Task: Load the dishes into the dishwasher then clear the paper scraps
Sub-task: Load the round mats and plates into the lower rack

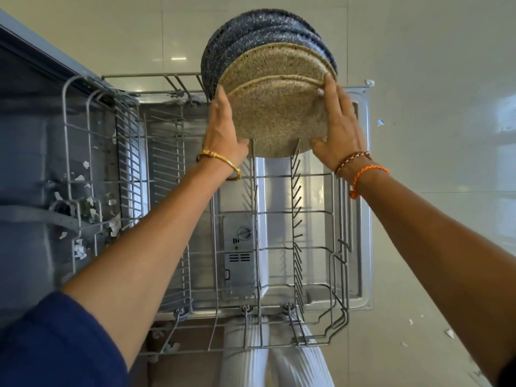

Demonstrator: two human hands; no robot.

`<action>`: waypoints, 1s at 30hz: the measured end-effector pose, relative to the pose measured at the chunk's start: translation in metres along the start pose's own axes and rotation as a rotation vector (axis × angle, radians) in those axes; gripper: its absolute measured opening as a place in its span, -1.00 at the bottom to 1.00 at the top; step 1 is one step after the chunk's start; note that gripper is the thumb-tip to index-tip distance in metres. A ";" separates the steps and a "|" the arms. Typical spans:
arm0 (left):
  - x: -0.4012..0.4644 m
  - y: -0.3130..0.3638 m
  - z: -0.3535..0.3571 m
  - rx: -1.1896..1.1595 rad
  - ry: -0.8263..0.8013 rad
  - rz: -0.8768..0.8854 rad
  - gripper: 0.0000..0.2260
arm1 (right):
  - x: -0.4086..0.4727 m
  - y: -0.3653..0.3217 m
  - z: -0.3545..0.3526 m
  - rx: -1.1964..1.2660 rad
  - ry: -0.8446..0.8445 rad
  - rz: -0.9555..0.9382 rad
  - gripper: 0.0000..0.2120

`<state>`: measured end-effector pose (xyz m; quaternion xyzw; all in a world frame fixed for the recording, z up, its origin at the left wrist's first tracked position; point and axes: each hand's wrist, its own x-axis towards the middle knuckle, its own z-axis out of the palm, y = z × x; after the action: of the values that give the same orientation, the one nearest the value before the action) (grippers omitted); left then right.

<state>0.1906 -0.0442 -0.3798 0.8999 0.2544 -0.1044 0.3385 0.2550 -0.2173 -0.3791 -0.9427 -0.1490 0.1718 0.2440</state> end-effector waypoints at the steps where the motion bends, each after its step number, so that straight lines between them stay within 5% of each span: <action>1: -0.004 0.002 -0.001 -0.039 0.029 -0.018 -0.21 | -0.004 -0.003 -0.001 0.033 0.025 0.008 -0.17; 8: -0.063 0.007 -0.015 -0.236 0.344 0.119 -0.62 | -0.052 -0.034 -0.003 0.422 0.359 -0.042 -0.67; 13: -0.142 0.036 -0.069 -0.320 0.451 0.252 -0.72 | -0.120 -0.091 -0.046 0.707 0.463 -0.036 -0.70; 16: -0.211 0.052 -0.118 -0.348 0.418 0.300 -0.66 | -0.175 -0.132 -0.086 0.803 0.418 -0.065 -0.70; 21: -0.319 0.059 -0.165 -0.468 0.553 0.098 -0.89 | -0.256 -0.195 -0.125 0.843 0.222 -0.220 -0.80; 30: -0.553 0.049 -0.220 -0.398 1.178 -0.035 -0.88 | -0.427 -0.327 -0.137 0.962 -0.141 -0.748 -0.94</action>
<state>-0.2492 -0.1437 0.0113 0.7217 0.4278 0.4536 0.3006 -0.1377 -0.1556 0.0082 -0.5972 -0.3913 0.1846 0.6754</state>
